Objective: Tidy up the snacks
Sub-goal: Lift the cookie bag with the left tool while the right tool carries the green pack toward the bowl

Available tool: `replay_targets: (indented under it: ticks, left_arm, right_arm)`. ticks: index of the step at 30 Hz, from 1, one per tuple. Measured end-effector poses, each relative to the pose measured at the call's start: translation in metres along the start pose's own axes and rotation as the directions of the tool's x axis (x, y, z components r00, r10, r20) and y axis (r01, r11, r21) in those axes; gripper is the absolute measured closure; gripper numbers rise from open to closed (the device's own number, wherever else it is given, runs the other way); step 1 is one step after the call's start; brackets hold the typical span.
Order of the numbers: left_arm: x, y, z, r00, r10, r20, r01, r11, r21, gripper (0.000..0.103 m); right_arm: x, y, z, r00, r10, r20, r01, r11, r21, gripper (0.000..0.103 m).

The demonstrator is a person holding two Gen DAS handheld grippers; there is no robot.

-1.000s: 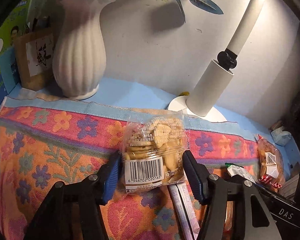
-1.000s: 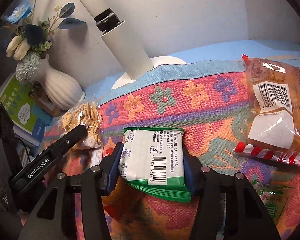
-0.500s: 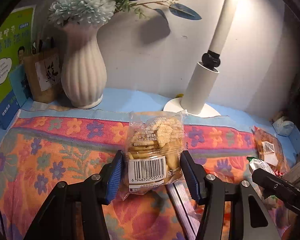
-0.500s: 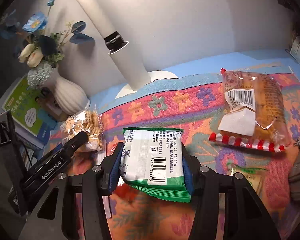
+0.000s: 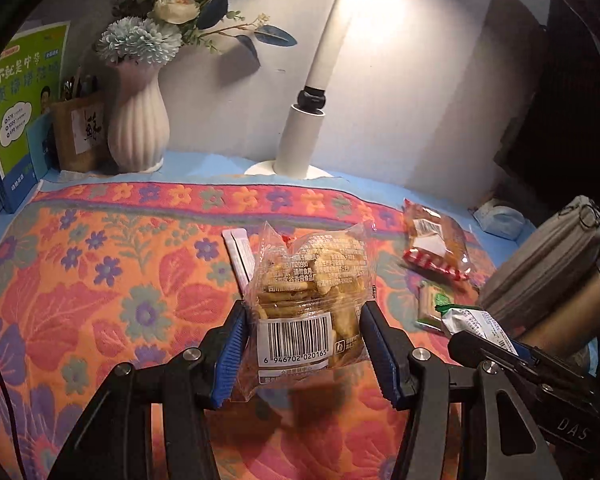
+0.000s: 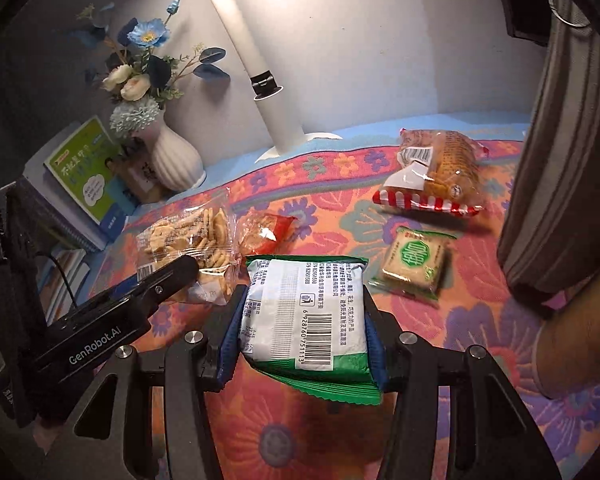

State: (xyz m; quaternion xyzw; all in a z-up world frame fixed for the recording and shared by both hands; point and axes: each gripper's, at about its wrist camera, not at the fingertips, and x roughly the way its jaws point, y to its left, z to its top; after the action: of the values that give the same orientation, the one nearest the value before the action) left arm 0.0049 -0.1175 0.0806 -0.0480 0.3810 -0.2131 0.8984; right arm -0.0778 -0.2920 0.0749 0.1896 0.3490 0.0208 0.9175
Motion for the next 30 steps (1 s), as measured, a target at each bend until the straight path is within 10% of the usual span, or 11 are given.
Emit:
replay_targets:
  ticks: [30]
  left_arm:
    - [-0.061, -0.176, -0.071, 0.964, -0.250, -0.093, 0.266, 0.928, 0.260, 0.048]
  right_arm:
    - [-0.140, -0.115, -0.081, 0.994, -0.080, 0.076, 0.070, 0.989, 0.129, 0.053]
